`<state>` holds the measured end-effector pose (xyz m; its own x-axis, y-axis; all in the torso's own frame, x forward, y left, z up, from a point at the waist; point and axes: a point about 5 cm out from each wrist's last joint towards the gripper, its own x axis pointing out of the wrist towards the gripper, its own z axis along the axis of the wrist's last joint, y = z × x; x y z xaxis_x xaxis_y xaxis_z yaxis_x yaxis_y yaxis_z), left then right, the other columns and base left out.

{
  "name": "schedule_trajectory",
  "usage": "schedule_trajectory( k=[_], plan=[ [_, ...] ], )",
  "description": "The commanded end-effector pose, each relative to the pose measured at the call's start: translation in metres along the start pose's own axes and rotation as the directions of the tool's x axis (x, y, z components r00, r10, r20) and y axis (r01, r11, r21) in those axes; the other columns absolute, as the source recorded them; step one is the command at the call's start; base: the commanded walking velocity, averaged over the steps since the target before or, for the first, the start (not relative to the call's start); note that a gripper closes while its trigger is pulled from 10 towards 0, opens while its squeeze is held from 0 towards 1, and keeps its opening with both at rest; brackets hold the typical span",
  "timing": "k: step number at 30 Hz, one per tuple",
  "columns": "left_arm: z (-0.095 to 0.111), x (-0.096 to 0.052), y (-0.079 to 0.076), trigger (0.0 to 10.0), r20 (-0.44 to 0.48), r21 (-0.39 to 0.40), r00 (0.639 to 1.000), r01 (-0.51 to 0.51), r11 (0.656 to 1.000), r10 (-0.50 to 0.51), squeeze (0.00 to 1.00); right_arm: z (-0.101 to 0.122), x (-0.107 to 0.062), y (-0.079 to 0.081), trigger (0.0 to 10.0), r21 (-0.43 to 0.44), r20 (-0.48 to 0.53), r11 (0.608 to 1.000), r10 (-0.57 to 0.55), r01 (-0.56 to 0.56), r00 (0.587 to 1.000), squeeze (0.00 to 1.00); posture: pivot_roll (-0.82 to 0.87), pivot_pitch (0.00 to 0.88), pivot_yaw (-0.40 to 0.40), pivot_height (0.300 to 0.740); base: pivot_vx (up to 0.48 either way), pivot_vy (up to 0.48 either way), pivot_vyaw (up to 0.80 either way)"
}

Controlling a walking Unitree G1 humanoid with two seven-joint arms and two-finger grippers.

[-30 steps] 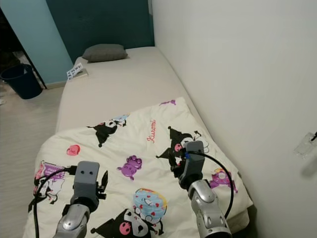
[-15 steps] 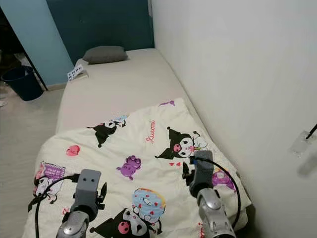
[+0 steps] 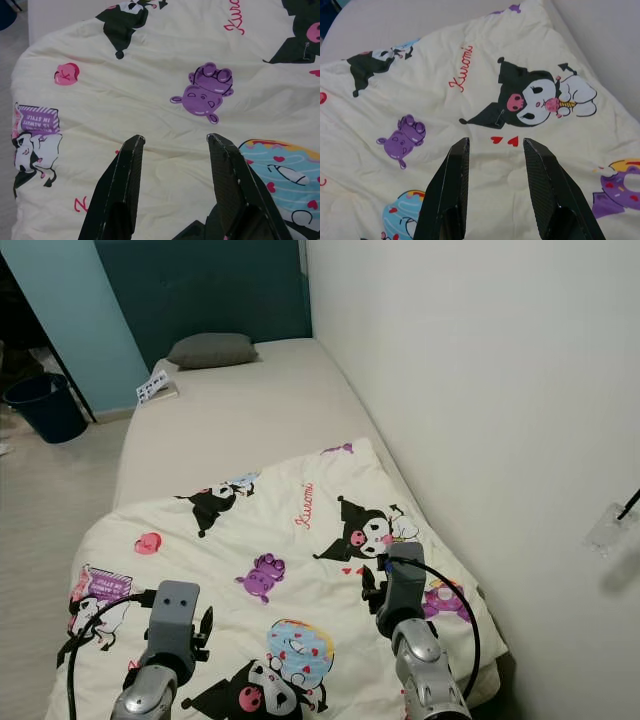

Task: Clean up the room

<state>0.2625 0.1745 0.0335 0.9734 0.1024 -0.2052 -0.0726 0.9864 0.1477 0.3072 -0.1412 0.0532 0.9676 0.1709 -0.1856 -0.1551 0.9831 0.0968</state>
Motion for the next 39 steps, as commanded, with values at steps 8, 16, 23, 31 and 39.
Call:
schedule_trajectory(
  k=[8, 16, 23, 31, 39],
  plan=[
    [-0.011, -0.005, -0.001, 10.0, -0.041, -0.016, 0.999, 0.010, 1.000, -0.010, 0.00, -0.007, -0.003, 0.002, 10.0, 0.018, -0.017, 1.000, 0.009, -0.008, 1.000, 0.00, -0.04, 0.127, 0.036, 0.740, 0.000, 0.000, 0.00],
    [-0.014, -0.009, -0.002, 10.0, -0.051, -0.017, 0.999, 0.013, 1.000, -0.014, 0.00, -0.011, -0.006, 0.003, 10.0, 0.020, -0.029, 1.000, 0.013, -0.013, 0.999, 0.00, -0.04, 0.127, 0.029, 0.740, -0.209, 0.000, 0.00],
    [-0.016, -0.011, -0.001, 10.0, -0.055, -0.019, 0.998, 0.011, 1.000, -0.012, 0.00, -0.013, -0.008, 0.003, 10.0, 0.021, -0.033, 1.000, 0.019, -0.019, 0.999, 0.00, -0.04, 0.127, 0.024, 0.740, -0.291, 0.000, 0.00],
    [-0.017, -0.013, -0.001, 10.0, -0.058, -0.018, 0.998, 0.005, 1.000, -0.006, 0.00, -0.013, -0.008, 0.004, 10.0, 0.019, -0.037, 1.000, 0.025, -0.024, 0.999, 0.00, -0.04, 0.131, 0.019, 0.740, -0.282, 0.000, 0.00],
    [-0.020, -0.014, 0.001, 10.0, -0.085, -0.015, 0.996, -0.020, 1.000, 0.019, 0.00, -0.010, -0.007, 0.003, 10.0, 0.015, -0.040, 0.999, 0.041, -0.041, 0.998, 0.00, -0.04, 0.137, 0.007, 0.740, -0.031, 0.000, 0.00]
  ],
)
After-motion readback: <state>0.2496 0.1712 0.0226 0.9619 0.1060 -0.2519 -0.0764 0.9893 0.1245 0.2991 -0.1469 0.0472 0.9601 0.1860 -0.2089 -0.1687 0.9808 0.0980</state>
